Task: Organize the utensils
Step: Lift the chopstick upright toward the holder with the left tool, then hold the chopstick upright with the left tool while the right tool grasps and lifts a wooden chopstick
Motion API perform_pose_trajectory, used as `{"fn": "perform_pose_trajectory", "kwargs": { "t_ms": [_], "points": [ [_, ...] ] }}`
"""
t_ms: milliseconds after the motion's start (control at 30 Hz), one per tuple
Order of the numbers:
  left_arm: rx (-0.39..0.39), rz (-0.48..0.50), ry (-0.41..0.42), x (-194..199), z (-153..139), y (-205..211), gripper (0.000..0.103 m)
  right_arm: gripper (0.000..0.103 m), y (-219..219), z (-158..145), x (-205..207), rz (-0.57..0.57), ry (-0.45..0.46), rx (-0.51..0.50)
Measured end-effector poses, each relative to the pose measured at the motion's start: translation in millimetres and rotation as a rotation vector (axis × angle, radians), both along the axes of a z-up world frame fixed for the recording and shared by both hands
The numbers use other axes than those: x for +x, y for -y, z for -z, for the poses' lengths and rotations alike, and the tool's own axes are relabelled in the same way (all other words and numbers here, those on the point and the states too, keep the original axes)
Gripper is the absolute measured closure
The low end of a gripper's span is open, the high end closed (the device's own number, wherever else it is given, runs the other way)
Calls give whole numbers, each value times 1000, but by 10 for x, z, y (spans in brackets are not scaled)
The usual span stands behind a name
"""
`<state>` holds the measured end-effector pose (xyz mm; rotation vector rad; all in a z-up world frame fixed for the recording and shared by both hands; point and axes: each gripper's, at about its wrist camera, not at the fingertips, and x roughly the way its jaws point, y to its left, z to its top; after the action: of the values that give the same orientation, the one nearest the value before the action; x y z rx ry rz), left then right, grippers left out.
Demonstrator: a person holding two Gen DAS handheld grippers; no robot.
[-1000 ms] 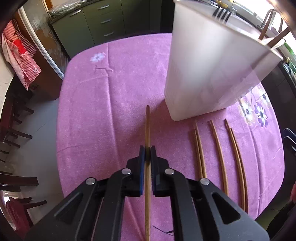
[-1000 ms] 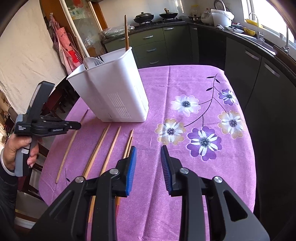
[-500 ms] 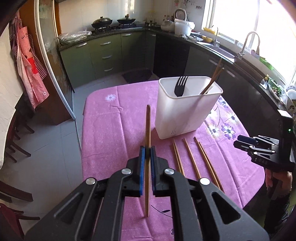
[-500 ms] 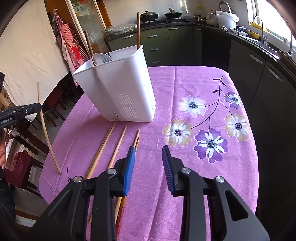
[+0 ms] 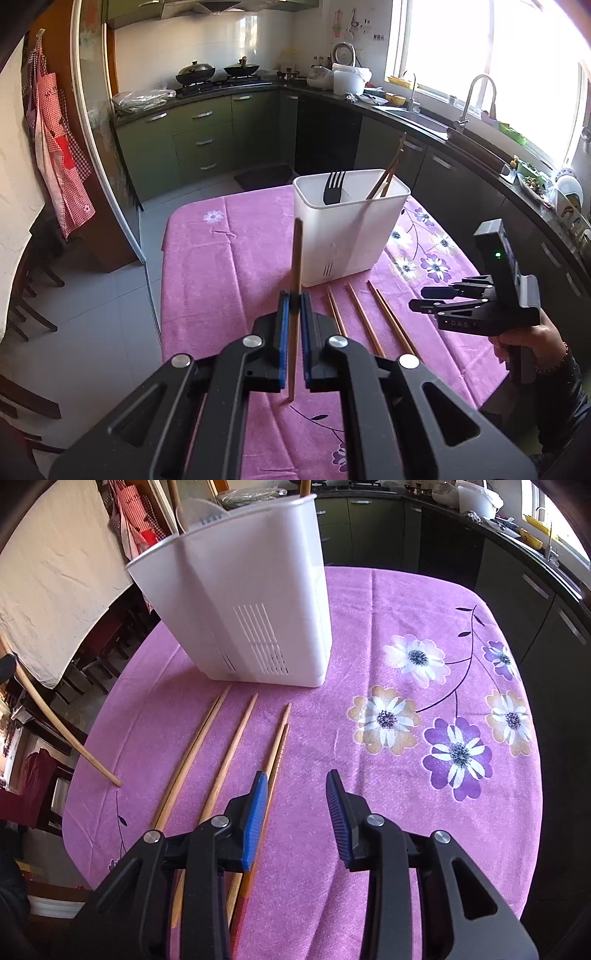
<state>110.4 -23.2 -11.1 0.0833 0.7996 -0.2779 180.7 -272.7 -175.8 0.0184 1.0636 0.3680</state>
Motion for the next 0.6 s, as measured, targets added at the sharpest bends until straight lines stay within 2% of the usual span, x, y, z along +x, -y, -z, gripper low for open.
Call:
{"fn": "perform_pose_trajectory", "kwargs": {
  "t_ms": [100, 233, 600],
  "points": [
    [3, 11, -1, -22, -5, 27, 97, 70, -85, 107, 85, -10, -31, -22],
    [6, 22, 2, -41, -19, 35, 97, 75, -187, 201, 157, -27, -67, -33],
    [10, 39, -2, -69, -9, 38, 97, 82, -389, 299, 116, -52, -93, -123]
  ]
}}
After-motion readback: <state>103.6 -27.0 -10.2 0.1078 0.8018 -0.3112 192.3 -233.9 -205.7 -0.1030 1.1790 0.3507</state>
